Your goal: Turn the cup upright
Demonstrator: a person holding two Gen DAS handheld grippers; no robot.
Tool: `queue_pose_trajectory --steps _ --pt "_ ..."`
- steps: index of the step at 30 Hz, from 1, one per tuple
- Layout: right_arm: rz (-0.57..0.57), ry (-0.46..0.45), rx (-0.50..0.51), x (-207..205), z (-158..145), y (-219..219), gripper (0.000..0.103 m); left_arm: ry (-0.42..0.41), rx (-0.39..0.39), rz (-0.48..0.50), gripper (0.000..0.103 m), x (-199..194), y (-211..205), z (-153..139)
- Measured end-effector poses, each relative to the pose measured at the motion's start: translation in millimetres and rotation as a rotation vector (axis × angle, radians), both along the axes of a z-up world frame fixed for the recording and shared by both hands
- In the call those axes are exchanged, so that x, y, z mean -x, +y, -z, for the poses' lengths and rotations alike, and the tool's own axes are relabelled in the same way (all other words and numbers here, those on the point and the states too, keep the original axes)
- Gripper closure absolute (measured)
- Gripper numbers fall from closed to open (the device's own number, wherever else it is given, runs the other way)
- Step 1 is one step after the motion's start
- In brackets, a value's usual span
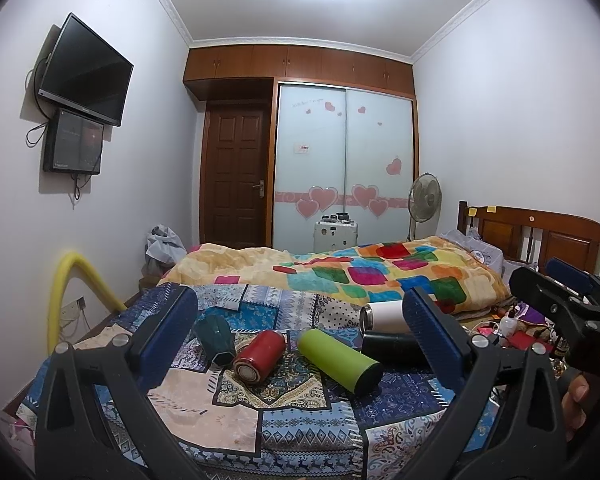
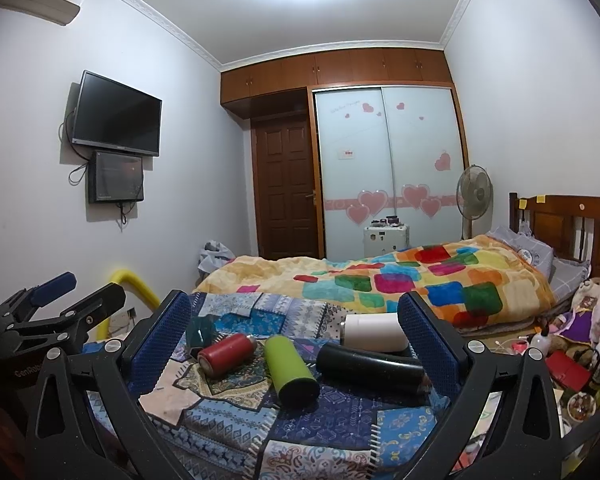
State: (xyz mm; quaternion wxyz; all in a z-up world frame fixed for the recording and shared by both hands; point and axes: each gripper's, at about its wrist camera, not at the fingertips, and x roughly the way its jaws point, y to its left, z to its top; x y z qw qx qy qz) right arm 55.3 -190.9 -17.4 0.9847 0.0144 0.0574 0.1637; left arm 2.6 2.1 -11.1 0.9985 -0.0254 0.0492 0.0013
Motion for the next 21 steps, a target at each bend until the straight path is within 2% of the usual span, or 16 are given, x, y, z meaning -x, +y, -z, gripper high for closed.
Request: queue_pose_trajectory --steps 21 --pt "0.001 0.0 -0.001 0.6 -0.7 -0.5 0.0 -0.007 -0.005 0.004 0.0 -0.4 -4.7 -7.4"
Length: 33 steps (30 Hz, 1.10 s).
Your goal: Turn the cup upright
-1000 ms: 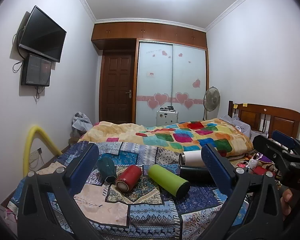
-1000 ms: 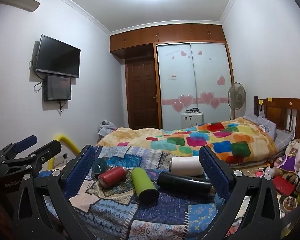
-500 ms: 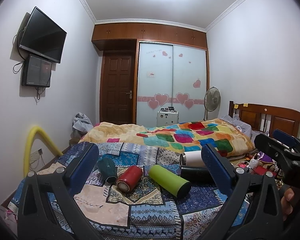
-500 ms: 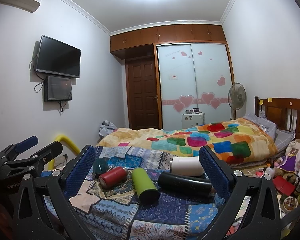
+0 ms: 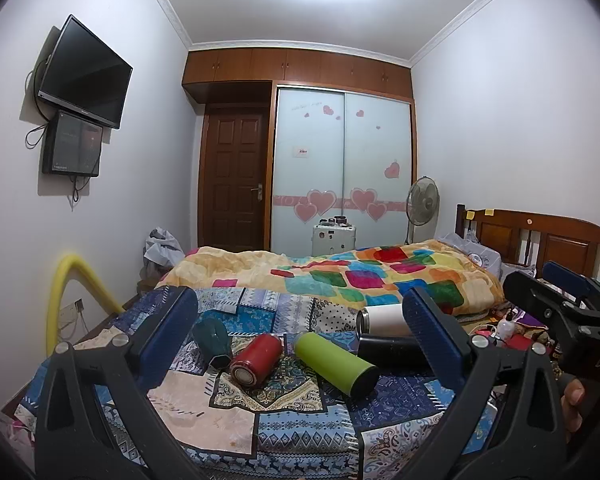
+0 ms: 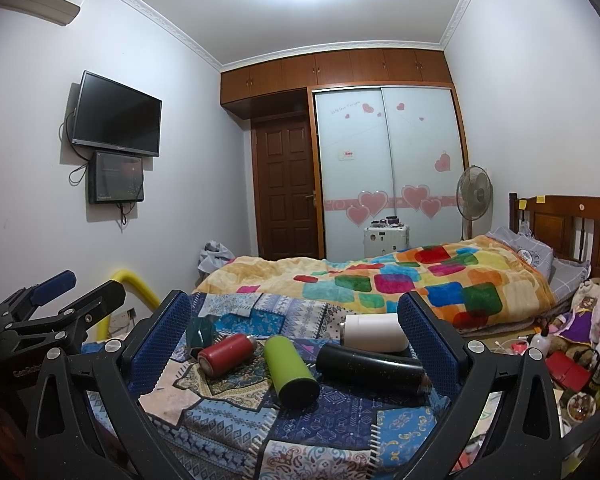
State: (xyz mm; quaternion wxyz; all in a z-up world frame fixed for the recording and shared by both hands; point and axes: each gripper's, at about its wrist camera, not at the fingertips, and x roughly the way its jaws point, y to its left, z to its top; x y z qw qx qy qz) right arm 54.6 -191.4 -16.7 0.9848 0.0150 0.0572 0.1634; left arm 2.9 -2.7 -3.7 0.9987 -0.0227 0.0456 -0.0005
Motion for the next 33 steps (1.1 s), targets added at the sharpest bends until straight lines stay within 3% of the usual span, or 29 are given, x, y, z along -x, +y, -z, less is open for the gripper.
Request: queue_pose_trajectory --steps 33 --pt "-0.007 0.002 0.009 -2.6 -2.2 4.0 0.0 0.0 0.01 -0.002 0.0 2.0 4.2 -0.1"
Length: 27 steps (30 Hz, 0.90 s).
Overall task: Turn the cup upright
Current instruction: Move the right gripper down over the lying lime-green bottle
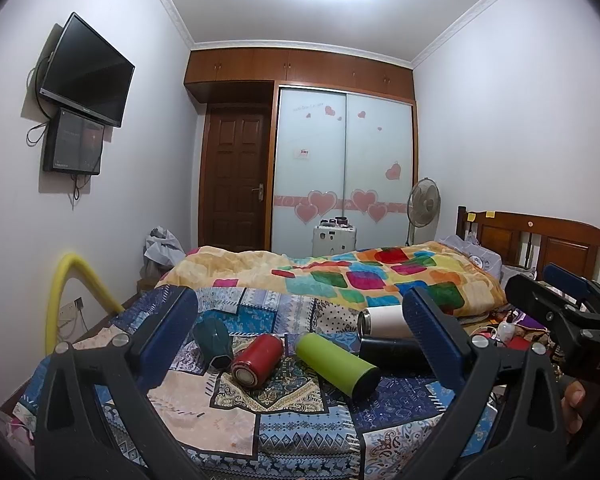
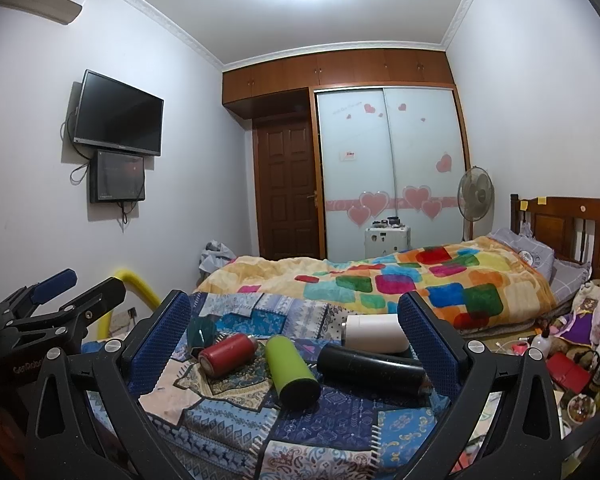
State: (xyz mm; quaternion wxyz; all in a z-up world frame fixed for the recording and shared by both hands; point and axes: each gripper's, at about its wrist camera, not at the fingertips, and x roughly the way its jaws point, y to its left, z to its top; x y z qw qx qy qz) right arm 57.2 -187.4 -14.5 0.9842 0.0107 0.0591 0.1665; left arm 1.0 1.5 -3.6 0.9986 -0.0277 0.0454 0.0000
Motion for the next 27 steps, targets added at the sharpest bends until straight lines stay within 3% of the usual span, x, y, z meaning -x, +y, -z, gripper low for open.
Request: queue_pose_trajectory --steps 12,17,24,27 --pt "-0.043 0.129 0.096 -54 35 18 0.0 0.099 -0.006 -0.024 0.0 -53 13 34" --pt "-0.095 0.234 0.192 -101 58 37 0.0 0.152 -0.005 -0.037 0.0 -85 25 55" --pt "-0.197 0.406 0.292 -164 88 63 0.0 0.24 0.001 0.017 0.0 -128 39 82" --pt "-0.245 0.506 0.326 -188 100 73 0.011 0.265 -0.002 0.024 0.0 -140 40 92"
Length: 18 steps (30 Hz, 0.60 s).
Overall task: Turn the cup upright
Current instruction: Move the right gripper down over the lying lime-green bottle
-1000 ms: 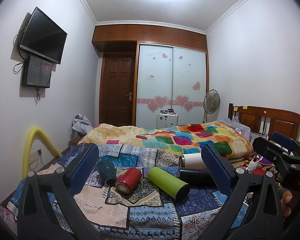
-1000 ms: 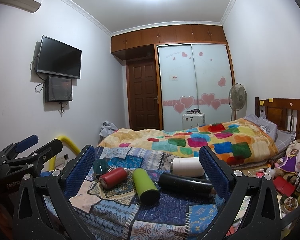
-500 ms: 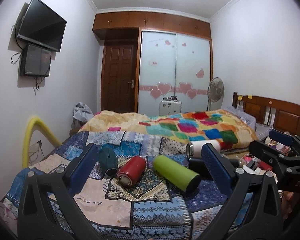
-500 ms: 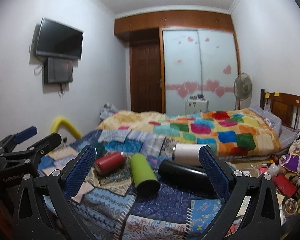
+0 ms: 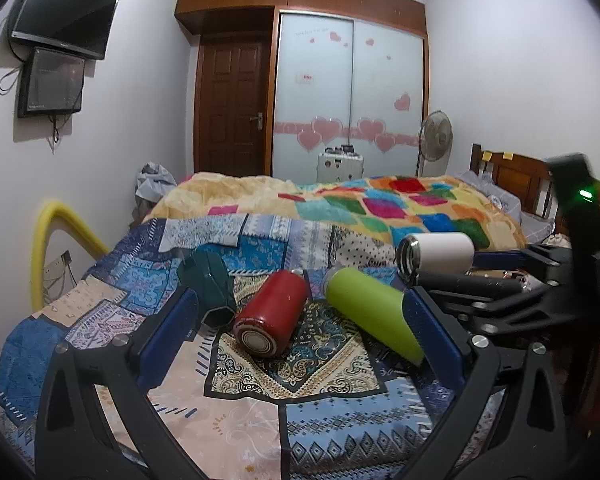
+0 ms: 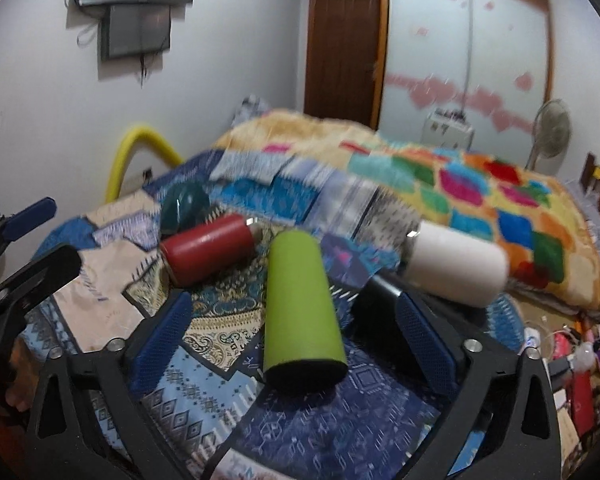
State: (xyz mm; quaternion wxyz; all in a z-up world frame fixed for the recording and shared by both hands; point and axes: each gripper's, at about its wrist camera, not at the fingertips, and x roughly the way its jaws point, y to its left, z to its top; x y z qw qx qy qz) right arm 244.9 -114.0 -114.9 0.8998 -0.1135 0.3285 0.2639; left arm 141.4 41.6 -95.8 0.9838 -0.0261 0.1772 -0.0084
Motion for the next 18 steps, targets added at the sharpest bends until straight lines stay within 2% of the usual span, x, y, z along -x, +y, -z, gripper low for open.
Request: queue_pose_trajectory --steps 2,5,8,18 --pt "-0.016 0.059 0.025 -14 8 7 0.019 0.011 0.002 0.008 0.0 -6 1 5" --pt "-0.036 0.128 0.074 -31 19 15 0.02 0.015 0.0 0.024 0.0 -13 -1 11" --pt "-0.063 0.187 0.104 -44 25 20 0.031 0.015 -0.005 0.034 0.0 -16 -2 15" --pt "-0.069 0.286 0.182 -75 46 30 0.035 0.029 0.013 0.05 0.0 -18 2 24"
